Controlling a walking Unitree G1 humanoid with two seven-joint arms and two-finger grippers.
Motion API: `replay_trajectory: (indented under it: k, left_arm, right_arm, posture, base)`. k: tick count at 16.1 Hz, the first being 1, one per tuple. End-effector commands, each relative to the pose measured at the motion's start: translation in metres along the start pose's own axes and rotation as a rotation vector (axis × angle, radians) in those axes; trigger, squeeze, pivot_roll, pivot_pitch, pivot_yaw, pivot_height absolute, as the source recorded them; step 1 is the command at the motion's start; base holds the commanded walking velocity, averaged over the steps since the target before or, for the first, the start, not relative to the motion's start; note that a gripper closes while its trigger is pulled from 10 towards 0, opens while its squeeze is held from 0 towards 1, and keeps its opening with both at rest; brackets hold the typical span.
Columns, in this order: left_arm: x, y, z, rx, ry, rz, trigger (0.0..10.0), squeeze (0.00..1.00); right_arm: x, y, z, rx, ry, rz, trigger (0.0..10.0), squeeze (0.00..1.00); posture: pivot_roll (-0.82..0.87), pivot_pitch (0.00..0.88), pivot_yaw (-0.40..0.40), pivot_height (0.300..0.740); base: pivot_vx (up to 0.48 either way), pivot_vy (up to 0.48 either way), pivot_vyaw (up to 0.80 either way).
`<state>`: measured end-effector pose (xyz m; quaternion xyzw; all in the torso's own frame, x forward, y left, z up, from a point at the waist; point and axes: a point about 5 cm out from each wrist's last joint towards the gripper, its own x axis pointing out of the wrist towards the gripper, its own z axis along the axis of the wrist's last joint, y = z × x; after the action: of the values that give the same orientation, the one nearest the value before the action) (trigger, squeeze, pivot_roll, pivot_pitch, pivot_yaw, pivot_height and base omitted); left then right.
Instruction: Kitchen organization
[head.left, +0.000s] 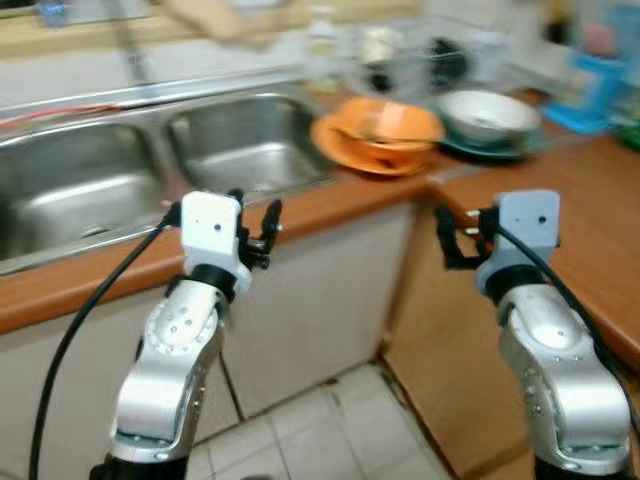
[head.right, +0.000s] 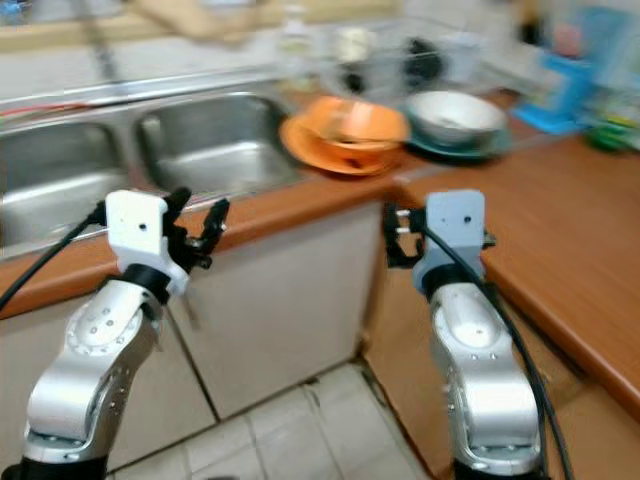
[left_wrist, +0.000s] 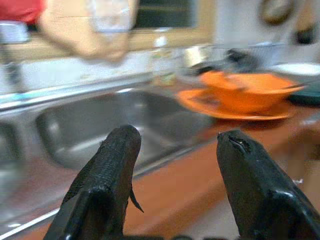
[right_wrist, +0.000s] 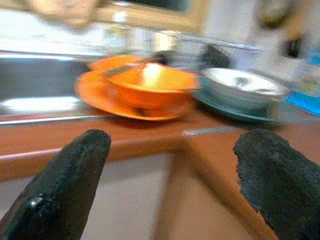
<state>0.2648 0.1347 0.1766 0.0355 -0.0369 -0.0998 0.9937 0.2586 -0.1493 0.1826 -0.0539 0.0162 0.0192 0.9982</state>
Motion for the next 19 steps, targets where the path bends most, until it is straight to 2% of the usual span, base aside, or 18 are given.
replay_trajectory:
  k: [1,8,11,14,17,19]
  left_arm:
    - [0.002,-0.001,0.0,-0.004,0.002,-0.001,10.0,0.0]
    - [0.003,-0.002,0.002,0.01,-0.003,-0.034,10.0,0.0]
    - [0.002,-0.006,0.005,-0.004,-0.018,-0.064,10.0,0.0]
    - [0.003,-0.008,0.015,-0.014,-0.055,-0.087,10.0,0.0]
    - [0.006,-0.002,0.029,-0.03,-0.112,-0.071,10.0,0.0]
    - [0.007,-0.002,0.037,-0.028,-0.128,-0.103,10.0,0.0]
  right_arm:
    - [0.0,-0.005,0.003,-0.019,-0.008,-0.013,10.0,0.0]
    - [0.0,-0.005,0.003,-0.009,-0.013,0.0,10.0,0.0]
    - [-0.001,-0.003,0.005,0.017,-0.024,0.017,10.0,0.0]
    - [-0.003,-0.001,0.006,0.021,-0.034,0.032,10.0,0.0]
    - [-0.006,-0.001,0.007,0.038,-0.046,0.063,10.0,0.0]
    - [-0.008,0.001,0.008,0.048,-0.052,0.107,10.0,0.0]
  posture:
    - [-0.02,0.0,-0.004,0.74]
    - [-0.02,0.0,-0.001,0.74]
    - [-0.02,0.0,0.003,0.74]
    - [-0.02,0.0,0.008,0.74]
    - [-0.02,0.0,0.012,0.74]
    - [-0.02,0.0,0.013,0.74]
  base:
    - [0.401,0.0,0.0]
    - [0.376,0.0,0.0]
    - [0.363,0.0,-0.68]
    - [0.358,0.0,-0.69]
    - [0.336,0.0,0.0]
    - [0.141,0.0,0.0]
